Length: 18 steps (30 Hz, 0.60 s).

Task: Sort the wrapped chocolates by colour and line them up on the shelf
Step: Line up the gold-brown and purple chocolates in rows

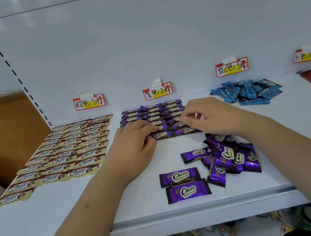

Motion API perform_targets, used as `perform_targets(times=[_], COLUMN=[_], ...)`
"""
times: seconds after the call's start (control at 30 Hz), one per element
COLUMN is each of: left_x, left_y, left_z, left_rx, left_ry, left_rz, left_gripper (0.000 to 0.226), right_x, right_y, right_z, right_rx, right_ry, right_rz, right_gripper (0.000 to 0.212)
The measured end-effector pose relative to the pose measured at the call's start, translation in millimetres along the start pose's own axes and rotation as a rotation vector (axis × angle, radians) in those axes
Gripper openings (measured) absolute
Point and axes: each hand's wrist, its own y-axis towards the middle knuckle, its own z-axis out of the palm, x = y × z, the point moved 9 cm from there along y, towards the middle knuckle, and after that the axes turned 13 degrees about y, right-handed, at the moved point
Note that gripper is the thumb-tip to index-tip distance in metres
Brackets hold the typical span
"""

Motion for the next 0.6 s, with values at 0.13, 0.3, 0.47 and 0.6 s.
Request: perform_targets(times=[0.13, 0.3, 0.47, 0.6], left_x=[-12, -7, -13, -30], left_y=[-3, -2, -2, -8], left_z=[-5, 1, -10, -21], left_rx=[0.010, 0.040, 0.011, 0.037], left_ry=[-0.100, -0.117, -0.265, -0.430], left_rz=[0.080, 0.057, 0.044, 0.031], left_gripper=[0.036, 0.036, 0.034, 0.020], right_x=[-1, -3, -1, 0], right_y=[-4, -4, -5, -21], right_z=[-6, 5, -4, -28], right_rx=[-0.017, 0.052, 0.013, -0.040], right_ry=[0.056, 0.075, 0.091, 0.200], right_rz=[0.008, 0.025, 0.031, 0.080], right_gripper=[0.007, 0.009, 0.010, 0.010])
